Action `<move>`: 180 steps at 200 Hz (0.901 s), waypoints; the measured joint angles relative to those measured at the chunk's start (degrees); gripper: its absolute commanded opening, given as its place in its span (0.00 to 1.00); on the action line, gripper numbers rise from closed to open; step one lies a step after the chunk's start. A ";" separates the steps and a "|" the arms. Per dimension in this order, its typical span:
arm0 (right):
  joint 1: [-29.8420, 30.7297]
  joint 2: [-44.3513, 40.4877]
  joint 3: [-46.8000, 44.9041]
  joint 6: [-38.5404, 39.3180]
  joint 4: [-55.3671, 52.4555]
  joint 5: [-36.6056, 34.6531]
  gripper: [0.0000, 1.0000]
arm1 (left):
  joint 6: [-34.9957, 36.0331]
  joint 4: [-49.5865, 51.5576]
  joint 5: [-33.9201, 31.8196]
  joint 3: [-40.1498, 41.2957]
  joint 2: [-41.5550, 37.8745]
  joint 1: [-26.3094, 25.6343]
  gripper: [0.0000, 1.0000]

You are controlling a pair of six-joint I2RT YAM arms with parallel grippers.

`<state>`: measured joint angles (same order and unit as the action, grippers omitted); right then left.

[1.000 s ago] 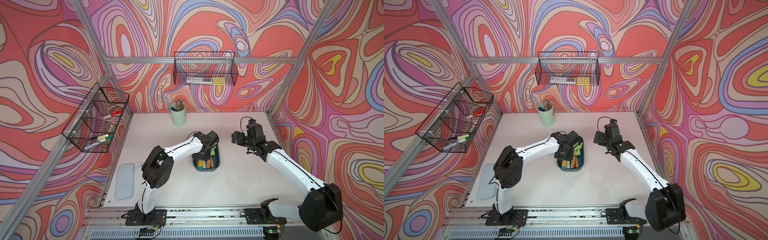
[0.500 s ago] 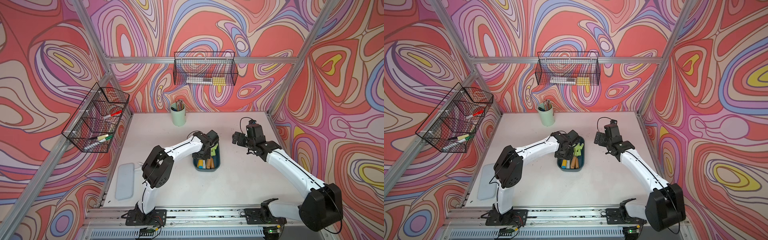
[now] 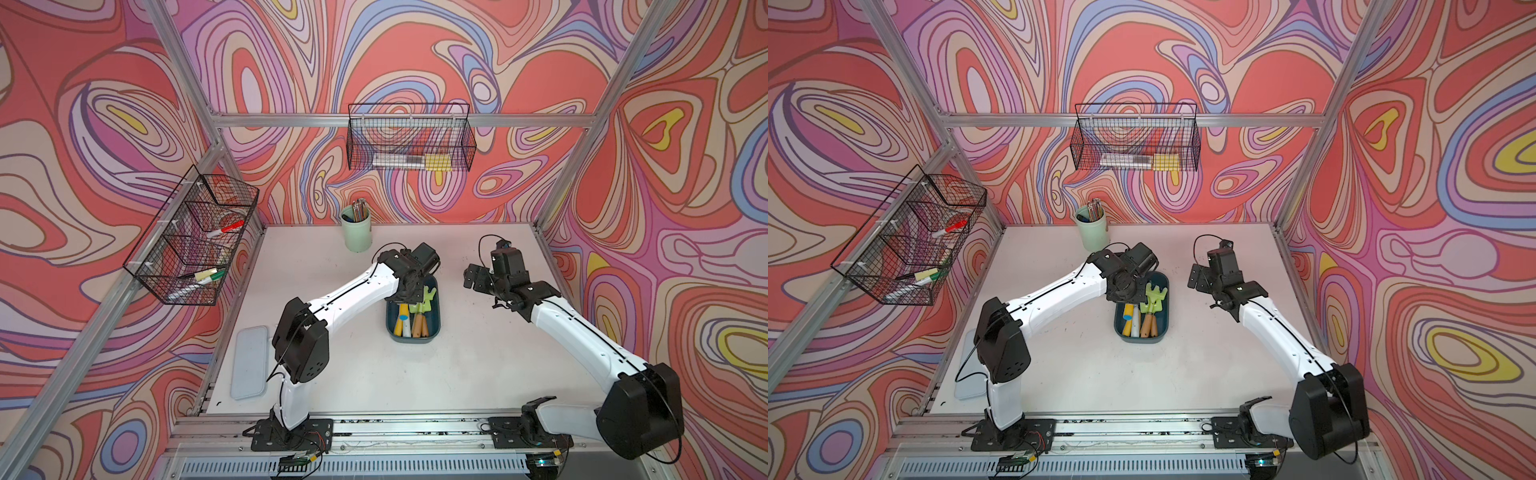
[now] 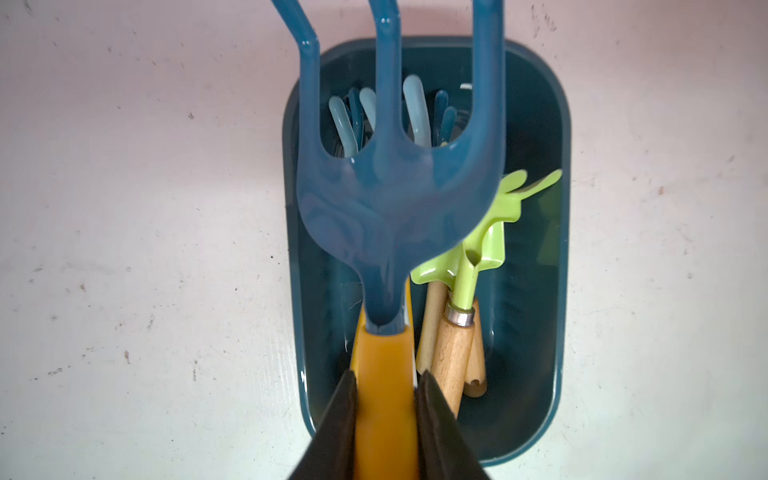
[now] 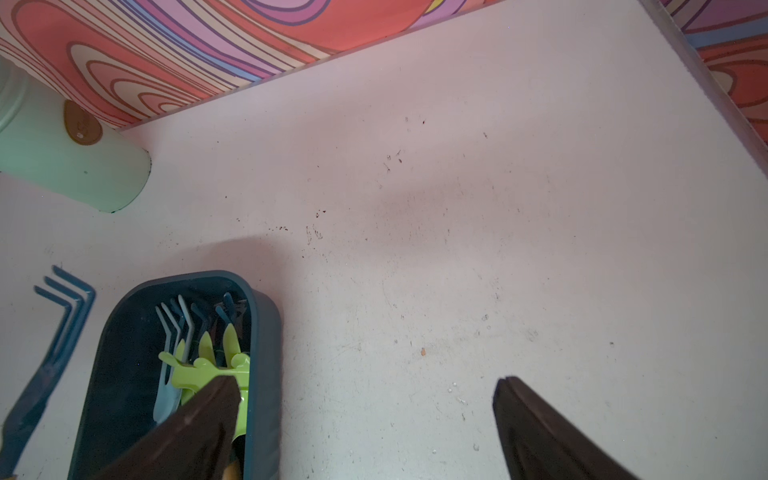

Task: Take the hand rake out of the storage box
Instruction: Place the rake at the center of the board.

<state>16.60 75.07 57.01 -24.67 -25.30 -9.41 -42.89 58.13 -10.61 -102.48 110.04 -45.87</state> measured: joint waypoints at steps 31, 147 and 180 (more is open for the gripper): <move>0.00 0.15 0.00 0.02 -0.02 0.07 0.97 | 0.94 0.61 -1.66 0.37 -3.08 1.27 0.03; 0.00 0.87 -2.71 -0.46 1.07 1.38 0.98 | 7.23 -12.31 -3.50 32.00 -11.93 13.92 0.02; 0.00 1.33 -3.80 -1.01 1.81 1.92 0.98 | 7.98 -17.31 -3.45 35.87 -11.47 13.97 0.01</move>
<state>16.60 76.40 53.21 -25.67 -23.49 -7.49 -34.92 40.82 -14.06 -66.61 98.56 -31.90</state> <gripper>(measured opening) 0.977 0.259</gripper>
